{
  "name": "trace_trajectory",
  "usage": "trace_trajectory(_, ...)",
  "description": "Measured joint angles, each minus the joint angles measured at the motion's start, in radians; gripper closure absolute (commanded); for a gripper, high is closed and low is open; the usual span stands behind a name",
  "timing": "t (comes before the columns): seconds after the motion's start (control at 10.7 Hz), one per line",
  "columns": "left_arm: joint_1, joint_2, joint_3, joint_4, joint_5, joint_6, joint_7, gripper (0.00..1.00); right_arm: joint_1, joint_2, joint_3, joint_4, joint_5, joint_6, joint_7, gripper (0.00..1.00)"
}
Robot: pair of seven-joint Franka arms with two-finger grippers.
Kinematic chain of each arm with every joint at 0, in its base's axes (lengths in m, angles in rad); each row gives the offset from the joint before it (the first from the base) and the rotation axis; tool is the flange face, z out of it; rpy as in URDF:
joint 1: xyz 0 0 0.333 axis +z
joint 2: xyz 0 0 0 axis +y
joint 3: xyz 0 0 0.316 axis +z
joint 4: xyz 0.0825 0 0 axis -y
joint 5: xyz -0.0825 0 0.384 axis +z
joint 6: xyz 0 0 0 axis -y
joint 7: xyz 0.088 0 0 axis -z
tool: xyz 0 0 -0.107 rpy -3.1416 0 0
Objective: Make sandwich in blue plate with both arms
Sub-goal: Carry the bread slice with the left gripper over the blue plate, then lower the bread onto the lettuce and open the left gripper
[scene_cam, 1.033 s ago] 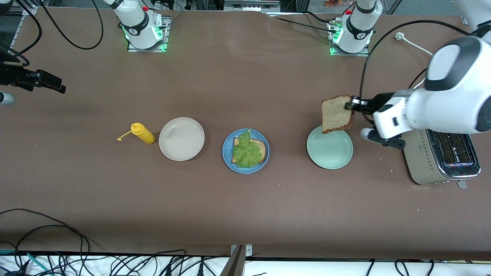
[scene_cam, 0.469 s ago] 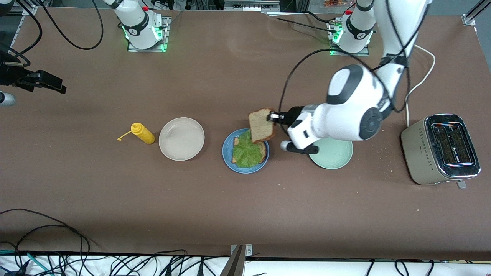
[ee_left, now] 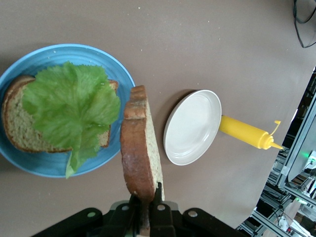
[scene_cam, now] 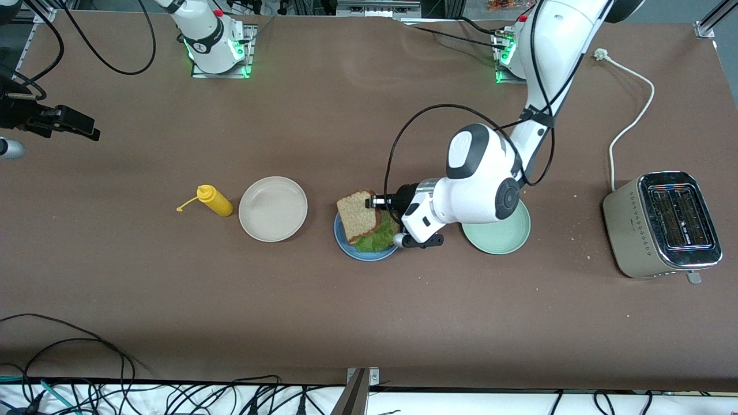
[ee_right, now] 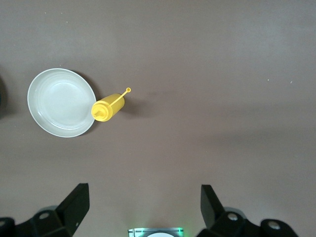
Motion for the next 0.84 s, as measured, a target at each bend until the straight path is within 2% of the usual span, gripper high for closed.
trace_trajectory(0.38,-0.003,0.054,0.007,0.001,0.000,0.083,0.091,1.00,0.000,0.000,0.000,0.000,0.000,0.000,0.000,0.00)
trace_trajectory(0.47,-0.005,0.068,0.007,0.001,0.000,0.100,0.097,0.96,0.000,0.000,0.000,0.000,0.000,0.000,0.000,0.00)
trace_trajectory(0.56,-0.008,0.078,0.007,0.001,0.000,0.105,0.116,0.81,0.000,0.000,0.000,0.000,0.000,0.000,0.000,0.00)
trace_trajectory(0.75,-0.009,0.094,0.008,0.001,0.000,0.106,0.163,0.12,0.000,0.000,0.000,0.000,0.000,0.000,0.000,0.00)
trace_trajectory(0.84,-0.008,0.102,0.011,0.001,0.000,0.106,0.172,0.00,0.000,0.000,0.000,0.000,0.000,0.000,0.000,0.00)
